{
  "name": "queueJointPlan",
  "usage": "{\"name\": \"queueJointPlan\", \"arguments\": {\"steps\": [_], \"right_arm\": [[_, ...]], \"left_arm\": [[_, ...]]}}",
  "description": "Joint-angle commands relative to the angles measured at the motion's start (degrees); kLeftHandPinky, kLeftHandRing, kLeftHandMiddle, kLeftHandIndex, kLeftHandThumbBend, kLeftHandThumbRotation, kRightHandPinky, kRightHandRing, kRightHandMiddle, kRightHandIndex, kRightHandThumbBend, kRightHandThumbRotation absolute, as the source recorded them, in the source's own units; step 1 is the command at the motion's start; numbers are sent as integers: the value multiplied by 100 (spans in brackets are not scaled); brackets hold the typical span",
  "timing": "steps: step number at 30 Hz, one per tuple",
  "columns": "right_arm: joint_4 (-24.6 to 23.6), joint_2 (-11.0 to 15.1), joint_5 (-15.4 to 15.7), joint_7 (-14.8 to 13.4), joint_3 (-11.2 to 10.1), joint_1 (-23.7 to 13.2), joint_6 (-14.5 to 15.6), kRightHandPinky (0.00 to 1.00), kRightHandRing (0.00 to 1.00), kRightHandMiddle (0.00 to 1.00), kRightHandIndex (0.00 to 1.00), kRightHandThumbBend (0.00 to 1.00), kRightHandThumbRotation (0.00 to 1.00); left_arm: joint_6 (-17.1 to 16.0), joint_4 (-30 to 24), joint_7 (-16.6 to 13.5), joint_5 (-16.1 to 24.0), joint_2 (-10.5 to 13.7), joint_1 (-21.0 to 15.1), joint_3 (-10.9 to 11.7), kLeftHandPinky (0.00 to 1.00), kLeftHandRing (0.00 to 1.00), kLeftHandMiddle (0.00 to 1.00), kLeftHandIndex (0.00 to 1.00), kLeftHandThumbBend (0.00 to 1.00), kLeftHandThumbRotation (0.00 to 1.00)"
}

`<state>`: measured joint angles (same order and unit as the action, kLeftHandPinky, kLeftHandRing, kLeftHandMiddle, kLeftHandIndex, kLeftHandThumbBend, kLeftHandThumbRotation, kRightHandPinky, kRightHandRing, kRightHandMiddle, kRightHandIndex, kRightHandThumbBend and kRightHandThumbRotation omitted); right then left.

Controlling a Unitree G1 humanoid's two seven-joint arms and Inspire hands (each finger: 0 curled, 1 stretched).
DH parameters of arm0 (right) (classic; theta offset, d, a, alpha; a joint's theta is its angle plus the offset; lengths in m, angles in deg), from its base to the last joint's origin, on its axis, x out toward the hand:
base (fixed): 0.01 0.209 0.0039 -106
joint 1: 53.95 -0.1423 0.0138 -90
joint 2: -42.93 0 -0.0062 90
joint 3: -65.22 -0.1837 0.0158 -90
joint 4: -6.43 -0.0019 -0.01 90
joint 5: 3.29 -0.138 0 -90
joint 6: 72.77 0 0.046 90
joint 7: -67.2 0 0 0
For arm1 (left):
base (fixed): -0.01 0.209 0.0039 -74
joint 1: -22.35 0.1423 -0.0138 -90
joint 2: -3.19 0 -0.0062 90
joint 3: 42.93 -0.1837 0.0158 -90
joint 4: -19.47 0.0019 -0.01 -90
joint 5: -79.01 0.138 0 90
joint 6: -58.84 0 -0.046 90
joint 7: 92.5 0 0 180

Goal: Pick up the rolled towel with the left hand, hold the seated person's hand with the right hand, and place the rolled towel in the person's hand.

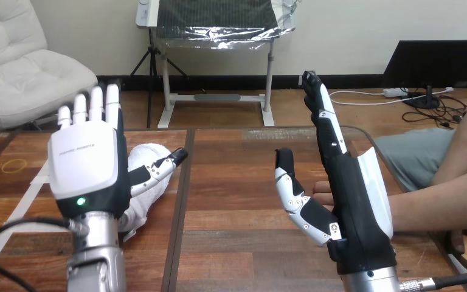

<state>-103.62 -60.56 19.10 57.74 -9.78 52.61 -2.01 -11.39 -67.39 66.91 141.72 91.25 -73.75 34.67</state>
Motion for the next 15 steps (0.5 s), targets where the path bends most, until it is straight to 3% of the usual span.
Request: {"name": "queueJointPlan", "arguments": {"steps": [1,5,15], "right_arm": [[-227,-195,-11,-64,-26,-282,1,100,100,100,100,0,0],[-196,-187,-18,-73,-29,-286,-25,100,100,100,100,0,0],[-173,-166,-78,-63,-50,-284,-51,100,100,100,100,0,0]], "left_arm": [[105,301,314,-92,85,-512,-70,87,90,91,90,88,78],[260,590,643,-146,78,-710,-114,85,89,90,89,89,77],[534,1494,1139,-328,35,-1255,-272,81,86,89,89,92,82]]}}
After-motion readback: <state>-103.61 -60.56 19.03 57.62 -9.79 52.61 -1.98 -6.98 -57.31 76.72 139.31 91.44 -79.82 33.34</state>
